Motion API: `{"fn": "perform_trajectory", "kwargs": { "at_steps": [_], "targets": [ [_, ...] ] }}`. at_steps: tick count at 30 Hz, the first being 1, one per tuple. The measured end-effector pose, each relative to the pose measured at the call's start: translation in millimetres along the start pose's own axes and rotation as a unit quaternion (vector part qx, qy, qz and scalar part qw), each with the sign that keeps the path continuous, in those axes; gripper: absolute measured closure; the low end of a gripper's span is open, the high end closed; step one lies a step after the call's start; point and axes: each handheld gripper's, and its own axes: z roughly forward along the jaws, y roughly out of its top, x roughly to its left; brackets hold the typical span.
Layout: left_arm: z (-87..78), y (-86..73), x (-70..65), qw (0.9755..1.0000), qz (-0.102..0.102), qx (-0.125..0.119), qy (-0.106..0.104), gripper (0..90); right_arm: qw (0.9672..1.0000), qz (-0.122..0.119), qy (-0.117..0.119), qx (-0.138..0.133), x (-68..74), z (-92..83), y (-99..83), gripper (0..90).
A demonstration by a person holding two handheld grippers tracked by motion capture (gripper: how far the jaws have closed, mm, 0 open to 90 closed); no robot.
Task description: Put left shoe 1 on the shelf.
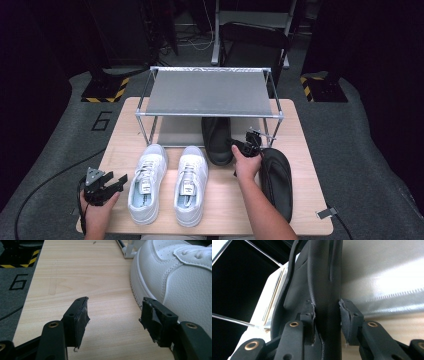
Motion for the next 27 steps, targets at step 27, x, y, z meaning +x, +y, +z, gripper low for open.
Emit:
{"fn": "perform_trajectory", "kwargs": {
  "at_steps": [27],
  "targets": [
    [-4.8, -3.6, 6.7, 0.9999, -0.014, 0.001, 0.005, 38.1, 0.9995, 0.022, -0.008, -0.021, -4.7, 57.9, 15.4, 66.0]
  ]
}}
